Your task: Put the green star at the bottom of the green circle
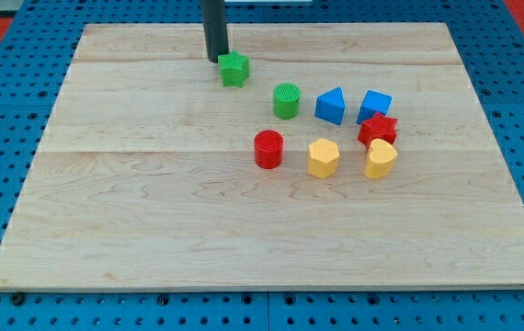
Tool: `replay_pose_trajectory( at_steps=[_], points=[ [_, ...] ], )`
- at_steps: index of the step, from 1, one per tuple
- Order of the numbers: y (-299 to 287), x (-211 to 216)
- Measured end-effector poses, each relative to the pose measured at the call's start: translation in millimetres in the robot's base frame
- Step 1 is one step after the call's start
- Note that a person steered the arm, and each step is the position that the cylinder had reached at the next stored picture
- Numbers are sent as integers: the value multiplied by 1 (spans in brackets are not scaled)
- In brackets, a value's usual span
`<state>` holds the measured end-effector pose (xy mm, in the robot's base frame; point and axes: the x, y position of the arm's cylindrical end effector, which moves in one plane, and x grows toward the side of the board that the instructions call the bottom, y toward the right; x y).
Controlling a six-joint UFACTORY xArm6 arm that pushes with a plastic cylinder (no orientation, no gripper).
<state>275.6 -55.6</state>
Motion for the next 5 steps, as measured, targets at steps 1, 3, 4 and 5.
replay_pose_trajectory(
  at_steps=[1,3,4,5],
  points=[
    [33,5],
    [87,-8],
    [90,19],
    [84,45]
  ],
)
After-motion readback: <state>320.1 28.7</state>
